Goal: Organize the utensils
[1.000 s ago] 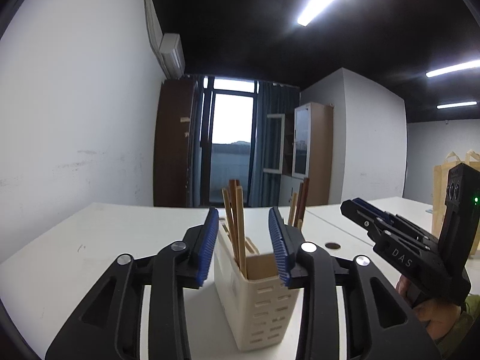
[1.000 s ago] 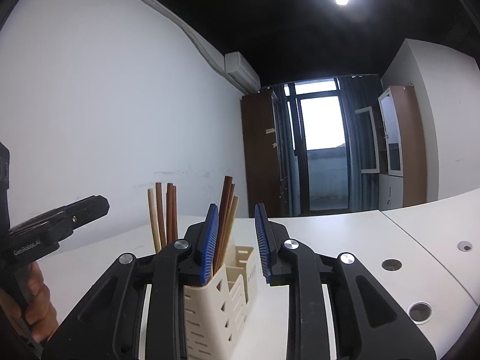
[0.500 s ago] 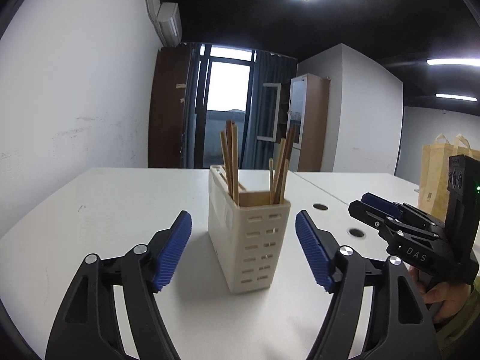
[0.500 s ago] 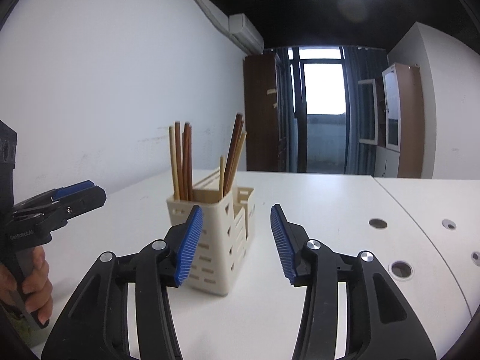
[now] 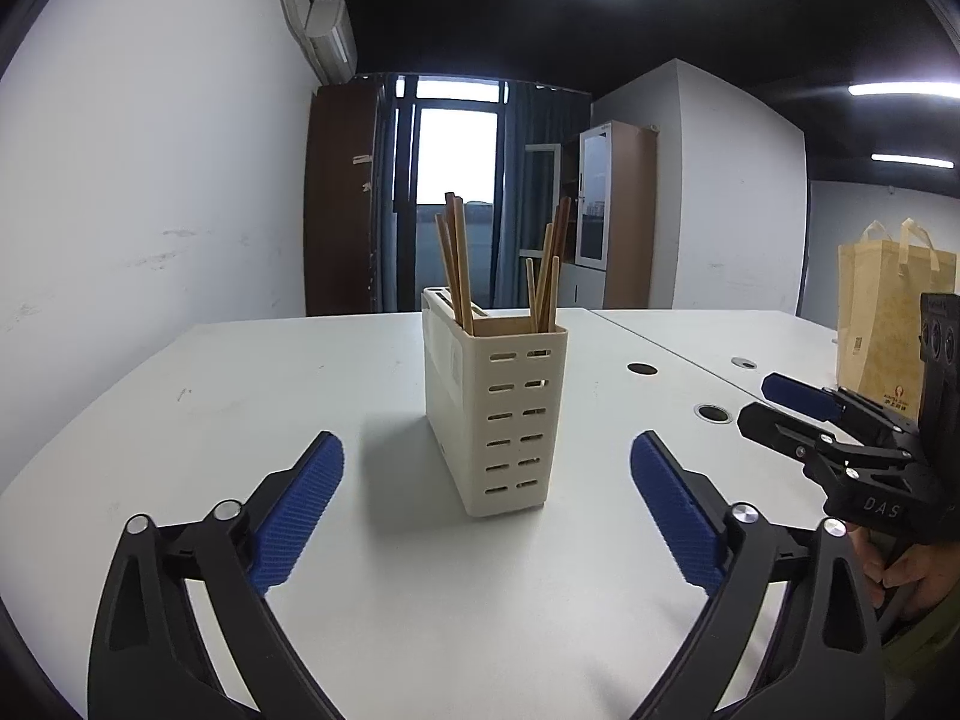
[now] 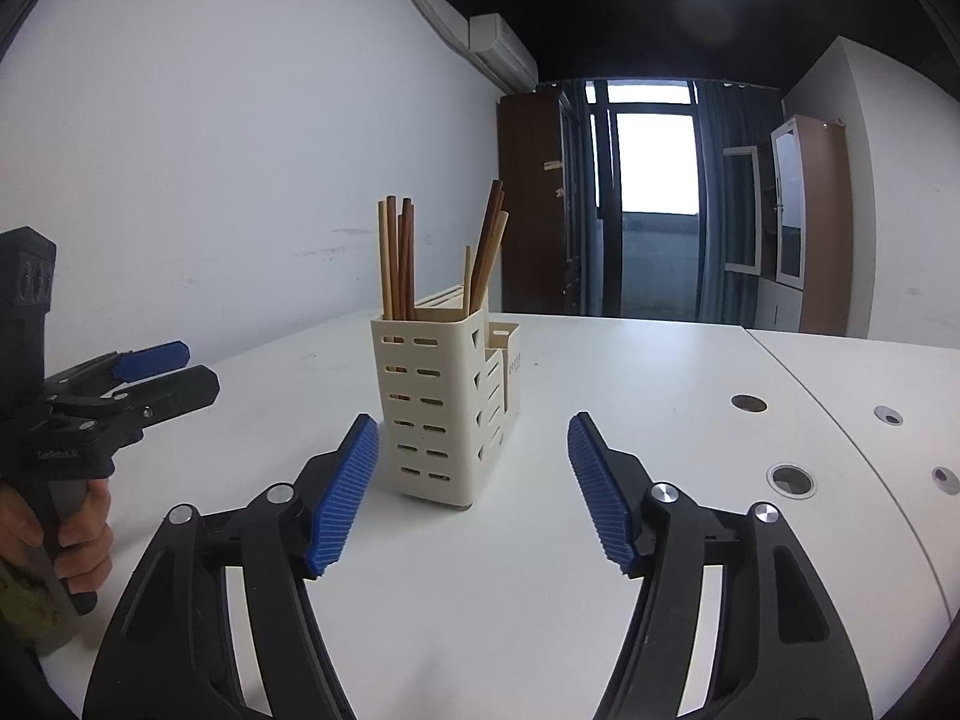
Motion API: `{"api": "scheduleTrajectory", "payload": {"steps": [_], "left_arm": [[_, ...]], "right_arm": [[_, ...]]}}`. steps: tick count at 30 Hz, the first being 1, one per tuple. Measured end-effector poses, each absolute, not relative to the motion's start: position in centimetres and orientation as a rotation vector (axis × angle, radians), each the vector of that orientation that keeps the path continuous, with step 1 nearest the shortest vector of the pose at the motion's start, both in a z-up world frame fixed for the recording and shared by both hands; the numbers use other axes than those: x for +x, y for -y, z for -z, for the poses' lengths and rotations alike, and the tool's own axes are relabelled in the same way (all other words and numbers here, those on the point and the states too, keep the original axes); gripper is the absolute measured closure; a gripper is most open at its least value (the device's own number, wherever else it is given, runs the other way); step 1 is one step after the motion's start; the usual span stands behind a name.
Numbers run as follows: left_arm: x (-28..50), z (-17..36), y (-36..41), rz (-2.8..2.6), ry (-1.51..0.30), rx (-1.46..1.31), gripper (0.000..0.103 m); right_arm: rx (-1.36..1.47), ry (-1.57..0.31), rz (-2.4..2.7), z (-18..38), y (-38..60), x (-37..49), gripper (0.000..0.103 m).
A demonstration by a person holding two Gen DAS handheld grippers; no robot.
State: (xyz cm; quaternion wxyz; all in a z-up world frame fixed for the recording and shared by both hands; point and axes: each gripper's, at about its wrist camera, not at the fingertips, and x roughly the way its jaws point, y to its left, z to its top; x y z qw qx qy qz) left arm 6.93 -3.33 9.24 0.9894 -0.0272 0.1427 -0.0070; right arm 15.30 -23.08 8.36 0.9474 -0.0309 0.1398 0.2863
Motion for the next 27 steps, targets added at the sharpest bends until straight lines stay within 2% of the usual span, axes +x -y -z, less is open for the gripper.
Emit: {"api": "scheduleTrajectory", "payload": {"steps": [3,10,18,27], "left_arm": [[6.6,-8.7,3.4,0.011,-0.309,-0.055,0.006],[6.5,-8.1,4.0,-0.004,-0.320,-0.040,0.006],[6.3,-8.0,4.1,-0.015,-0.318,-0.049,0.006],[6.5,-7.9,4.4,0.014,-0.344,-0.042,0.006]], "right_arm": [[-0.065,-0.283,-0.587,-8.0,23.2,14.9,0.027],[-0.067,-0.310,-0.600,-7.2,23.2,14.6,0.018],[-0.065,-0.322,-0.613,-6.7,23.2,14.5,0.011],[-0.050,-0.313,-0.623,-6.9,23.4,14.3,0.009]]}}
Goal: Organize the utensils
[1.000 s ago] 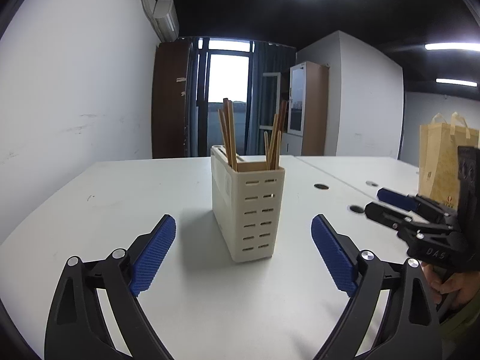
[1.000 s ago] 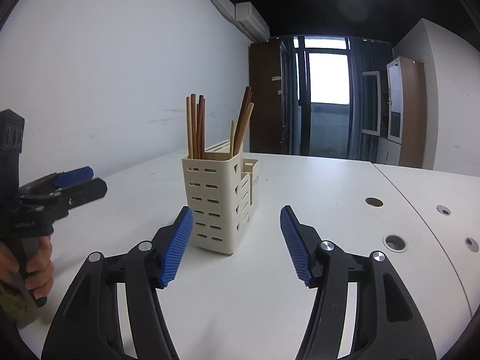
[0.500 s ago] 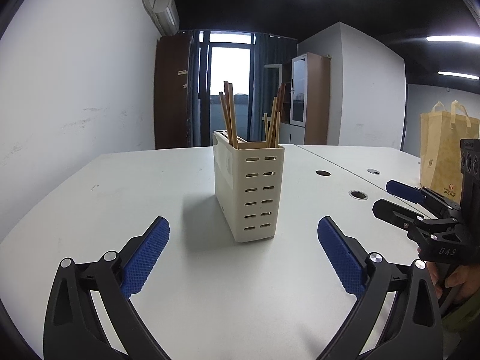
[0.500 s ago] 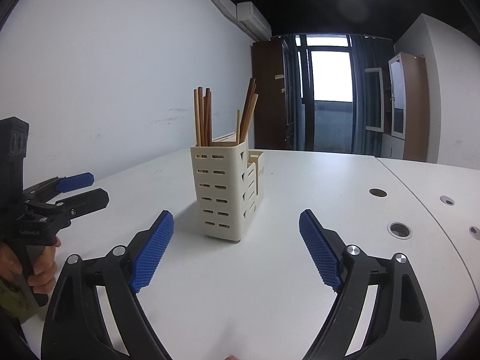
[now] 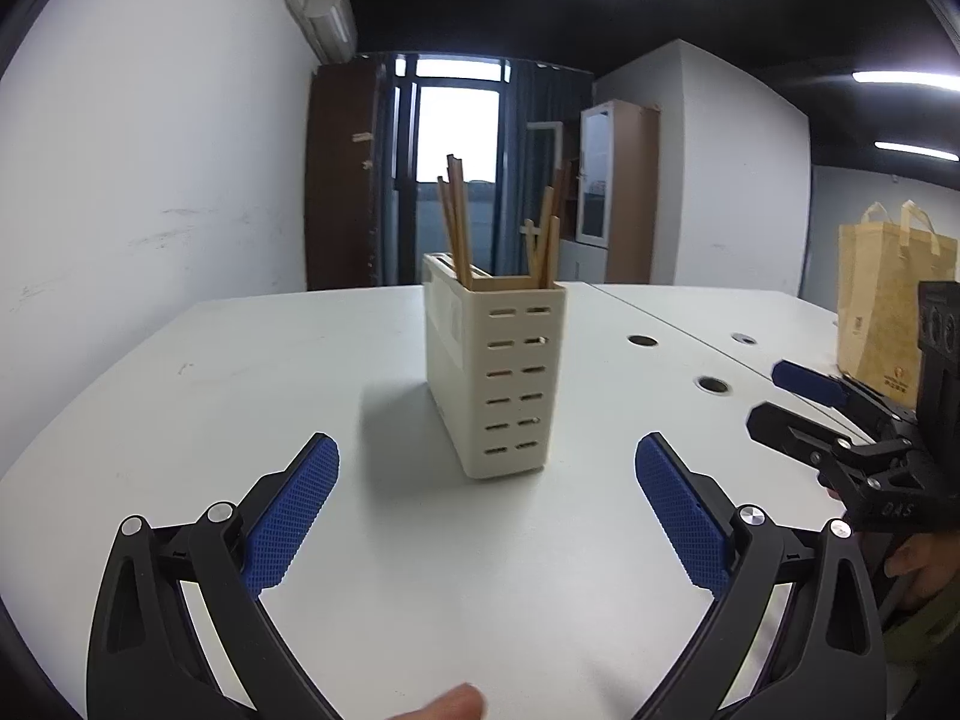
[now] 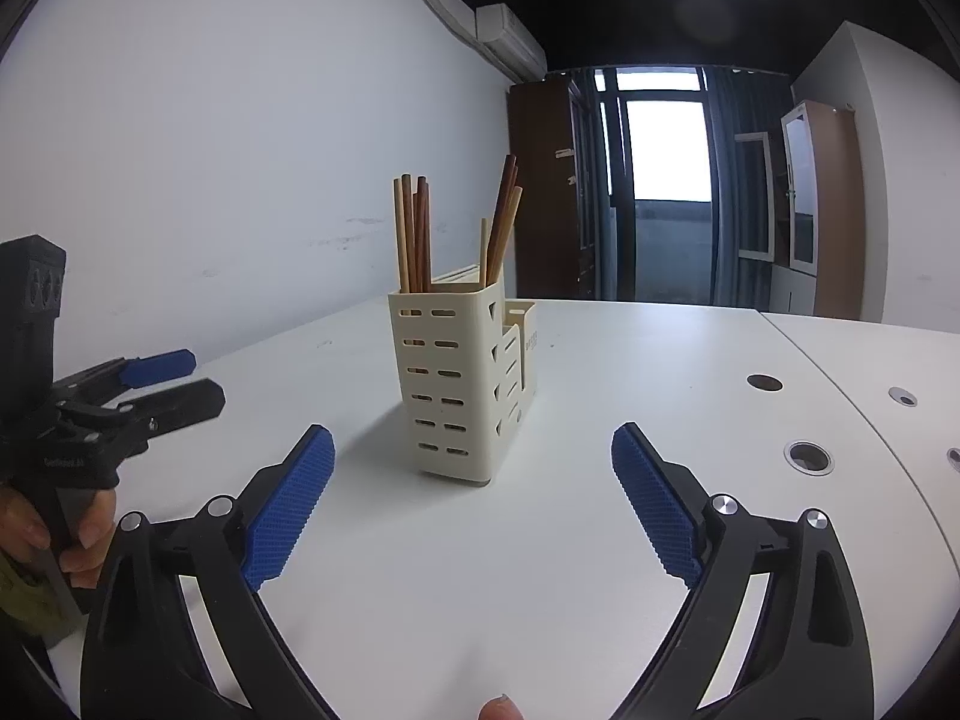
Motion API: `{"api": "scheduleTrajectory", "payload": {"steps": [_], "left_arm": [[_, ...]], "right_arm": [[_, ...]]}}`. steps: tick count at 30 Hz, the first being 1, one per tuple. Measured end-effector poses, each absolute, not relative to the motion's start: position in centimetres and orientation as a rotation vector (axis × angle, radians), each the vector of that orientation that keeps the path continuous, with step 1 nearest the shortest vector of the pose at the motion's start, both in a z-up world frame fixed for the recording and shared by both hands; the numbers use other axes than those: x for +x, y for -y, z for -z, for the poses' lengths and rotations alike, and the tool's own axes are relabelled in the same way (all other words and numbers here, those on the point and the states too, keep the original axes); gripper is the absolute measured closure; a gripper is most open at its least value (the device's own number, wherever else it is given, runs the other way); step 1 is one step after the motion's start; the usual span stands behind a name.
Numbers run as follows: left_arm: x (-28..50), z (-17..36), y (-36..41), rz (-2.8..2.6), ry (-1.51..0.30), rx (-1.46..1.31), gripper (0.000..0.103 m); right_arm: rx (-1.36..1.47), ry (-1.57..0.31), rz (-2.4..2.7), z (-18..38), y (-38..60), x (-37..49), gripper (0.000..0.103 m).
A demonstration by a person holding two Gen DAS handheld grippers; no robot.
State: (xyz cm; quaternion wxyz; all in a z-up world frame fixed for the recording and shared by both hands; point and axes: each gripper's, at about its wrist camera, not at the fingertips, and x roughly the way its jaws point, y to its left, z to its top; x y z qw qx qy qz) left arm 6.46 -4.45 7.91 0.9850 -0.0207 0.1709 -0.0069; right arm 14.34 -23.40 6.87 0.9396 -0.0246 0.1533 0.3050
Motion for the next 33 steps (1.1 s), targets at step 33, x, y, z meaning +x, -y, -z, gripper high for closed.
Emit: {"api": "scheduleTrajectory", "payload": {"steps": [33], "left_arm": [[5.74,-8.12,5.40,-0.024,-0.308,0.015,0.006]], "right_arm": [[-0.054,-0.324,-0.638,-6.86,23.15,14.49,0.007]]}}
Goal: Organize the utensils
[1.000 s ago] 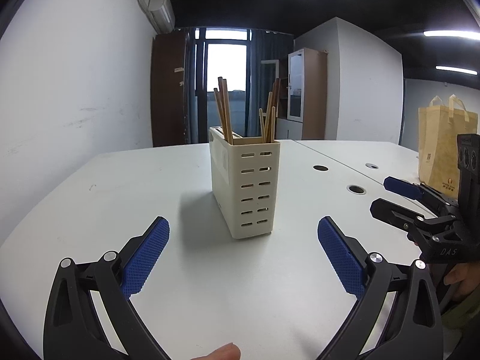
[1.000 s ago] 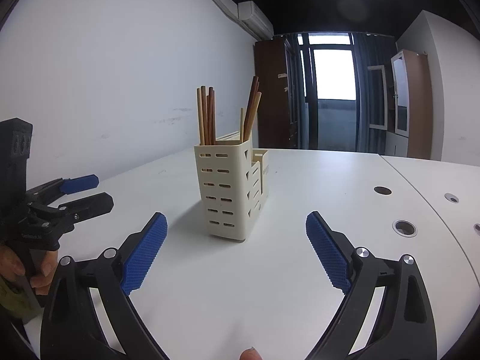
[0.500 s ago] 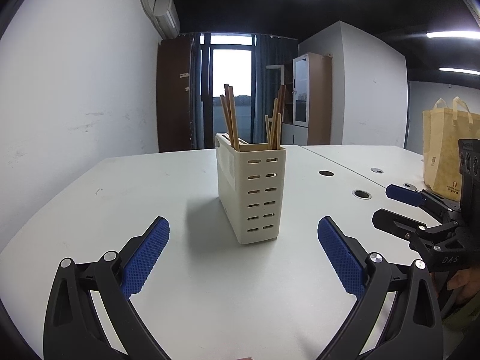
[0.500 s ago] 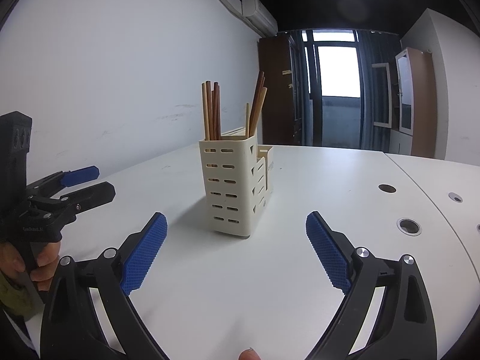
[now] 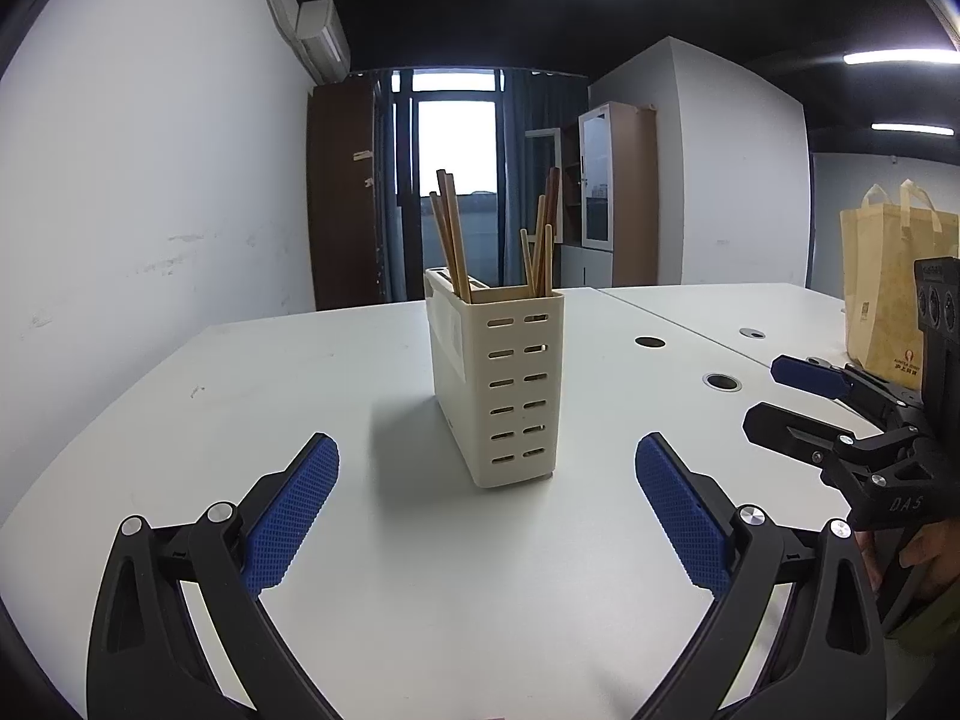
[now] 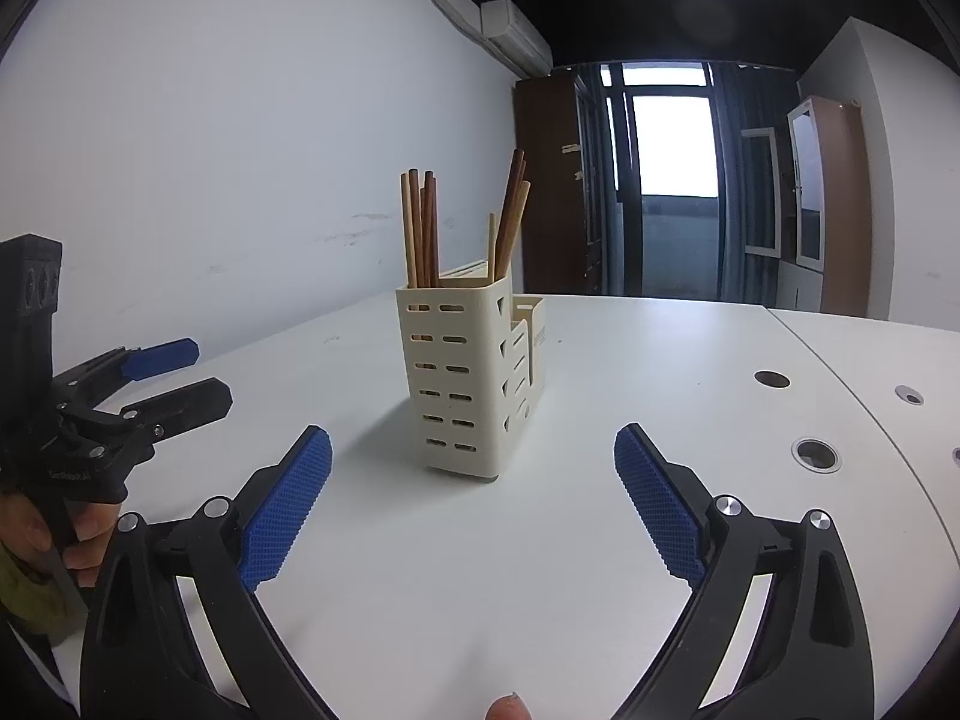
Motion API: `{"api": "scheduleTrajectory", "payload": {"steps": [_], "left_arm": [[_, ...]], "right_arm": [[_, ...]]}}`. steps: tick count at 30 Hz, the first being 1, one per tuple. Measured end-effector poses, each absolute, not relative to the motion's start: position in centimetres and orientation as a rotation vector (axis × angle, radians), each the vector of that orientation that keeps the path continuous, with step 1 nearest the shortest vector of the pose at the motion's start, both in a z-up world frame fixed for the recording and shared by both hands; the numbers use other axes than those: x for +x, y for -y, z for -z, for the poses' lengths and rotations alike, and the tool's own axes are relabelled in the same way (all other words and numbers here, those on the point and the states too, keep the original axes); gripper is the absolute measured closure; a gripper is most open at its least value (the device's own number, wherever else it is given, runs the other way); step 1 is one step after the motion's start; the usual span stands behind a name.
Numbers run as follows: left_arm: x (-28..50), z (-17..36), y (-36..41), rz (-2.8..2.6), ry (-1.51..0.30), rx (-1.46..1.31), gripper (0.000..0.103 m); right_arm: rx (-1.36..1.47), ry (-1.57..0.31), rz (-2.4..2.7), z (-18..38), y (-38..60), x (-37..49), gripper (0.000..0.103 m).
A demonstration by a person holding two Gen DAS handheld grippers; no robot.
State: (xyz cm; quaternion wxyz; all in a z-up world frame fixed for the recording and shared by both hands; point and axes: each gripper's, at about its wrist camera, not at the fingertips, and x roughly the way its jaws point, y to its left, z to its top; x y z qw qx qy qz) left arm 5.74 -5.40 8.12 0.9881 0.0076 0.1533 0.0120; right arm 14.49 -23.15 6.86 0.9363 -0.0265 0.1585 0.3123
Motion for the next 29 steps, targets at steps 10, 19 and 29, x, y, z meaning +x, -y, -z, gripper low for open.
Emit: {"api": "scheduleTrajectory", "payload": {"steps": [10,19,29], "left_arm": [[5.45,-8.11,5.67,-0.006,-0.300,0.024,0.006],[5.57,-8.05,5.73,-0.008,-0.312,0.021,0.006],[5.92,-7.94,5.13,-0.022,-0.335,-0.009,0.006]], "right_arm": [[-0.053,-0.322,-0.639,-6.86,23.18,14.48,0.007],[-0.064,-0.332,-0.644,-6.69,23.04,14.42,0.007],[-0.070,-0.339,-0.647,-6.65,22.98,14.39,0.007]]}}
